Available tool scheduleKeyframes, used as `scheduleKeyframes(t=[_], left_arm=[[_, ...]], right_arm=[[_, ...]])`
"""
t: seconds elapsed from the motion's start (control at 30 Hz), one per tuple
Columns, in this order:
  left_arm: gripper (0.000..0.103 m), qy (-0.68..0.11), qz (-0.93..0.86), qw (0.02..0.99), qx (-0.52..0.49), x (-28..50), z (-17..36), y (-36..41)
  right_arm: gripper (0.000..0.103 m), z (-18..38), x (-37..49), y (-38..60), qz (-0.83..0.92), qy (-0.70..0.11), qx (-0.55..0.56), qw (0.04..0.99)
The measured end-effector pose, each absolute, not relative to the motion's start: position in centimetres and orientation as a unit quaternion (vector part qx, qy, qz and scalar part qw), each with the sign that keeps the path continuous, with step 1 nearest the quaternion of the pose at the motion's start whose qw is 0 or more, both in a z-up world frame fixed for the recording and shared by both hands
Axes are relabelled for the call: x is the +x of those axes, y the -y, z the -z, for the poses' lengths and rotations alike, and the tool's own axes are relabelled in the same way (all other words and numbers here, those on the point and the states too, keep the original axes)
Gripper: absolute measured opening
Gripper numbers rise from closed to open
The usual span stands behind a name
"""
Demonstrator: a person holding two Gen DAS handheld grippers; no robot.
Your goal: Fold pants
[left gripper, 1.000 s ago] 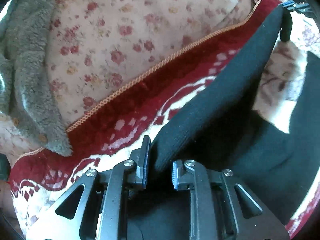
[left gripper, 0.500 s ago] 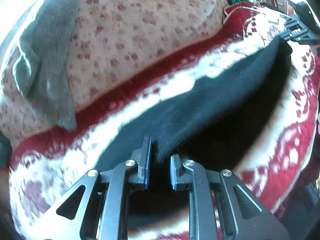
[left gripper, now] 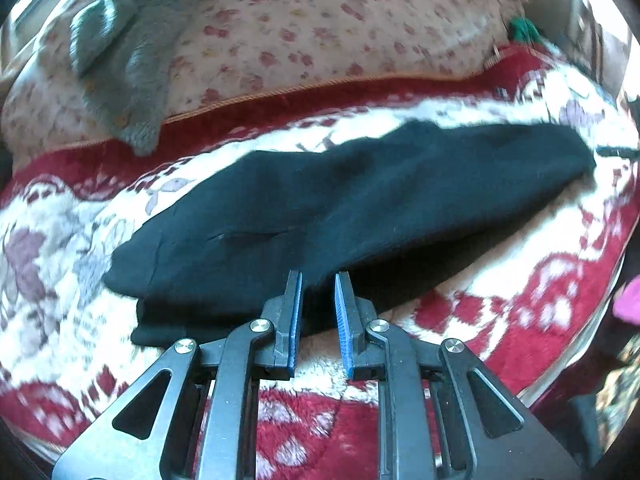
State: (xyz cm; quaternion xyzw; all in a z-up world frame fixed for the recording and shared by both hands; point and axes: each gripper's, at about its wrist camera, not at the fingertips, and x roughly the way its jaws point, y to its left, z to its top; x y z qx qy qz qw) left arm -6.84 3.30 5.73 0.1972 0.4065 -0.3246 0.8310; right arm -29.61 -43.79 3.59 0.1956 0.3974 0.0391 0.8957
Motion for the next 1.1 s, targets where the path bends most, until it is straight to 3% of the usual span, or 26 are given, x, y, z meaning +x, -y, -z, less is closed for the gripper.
scheduleKeyframes(t=[0.1, 0.23, 0.37, 0.5, 0.67, 0.9, 1.1], left_arm=[[0.016, -0.399, 0.318, 0.844, 0.163, -7.1, -7.2, -3.5], [0.017, -0.381, 0.334, 0.853, 0.127, -7.7, -9.7, -2.6], [0.042, -0.356, 0.379, 0.846, 0.117, -9.4, -12.0, 0.4], [0.043, -0.348, 0.439, 0.817, 0.138, -11.0, -12.6, 6.1], [0.043, -0.364, 0.482, 0.780, 0.164, -12.3, -10.9, 13.4], [0.043, -0.388, 0.542, 0.726, 0.168, -15.4, -7.8, 21.6], [0.043, -0.431, 0.527, 0.717, 0.151, -14.9, -5.3, 25.5]], right_arm=[[0.012, -2.9, -31.8, 47.8, -0.011, -0.346, 0.326, 0.880], [0.012, -1.6, -31.5, 48.9, -0.009, -0.343, 0.379, 0.859], [0.012, -0.4, -30.2, 48.9, -0.008, -0.345, 0.406, 0.846], [0.012, -0.9, -26.9, 48.9, -0.039, -0.344, 0.421, 0.838], [0.013, -6.6, -24.9, 47.4, -0.085, -0.281, 0.365, 0.883], [0.013, -1.4, -28.8, 48.4, -0.023, -0.380, 0.391, 0.838], [0.014, -0.5, -25.2, 48.9, -0.079, -0.352, 0.457, 0.813]])
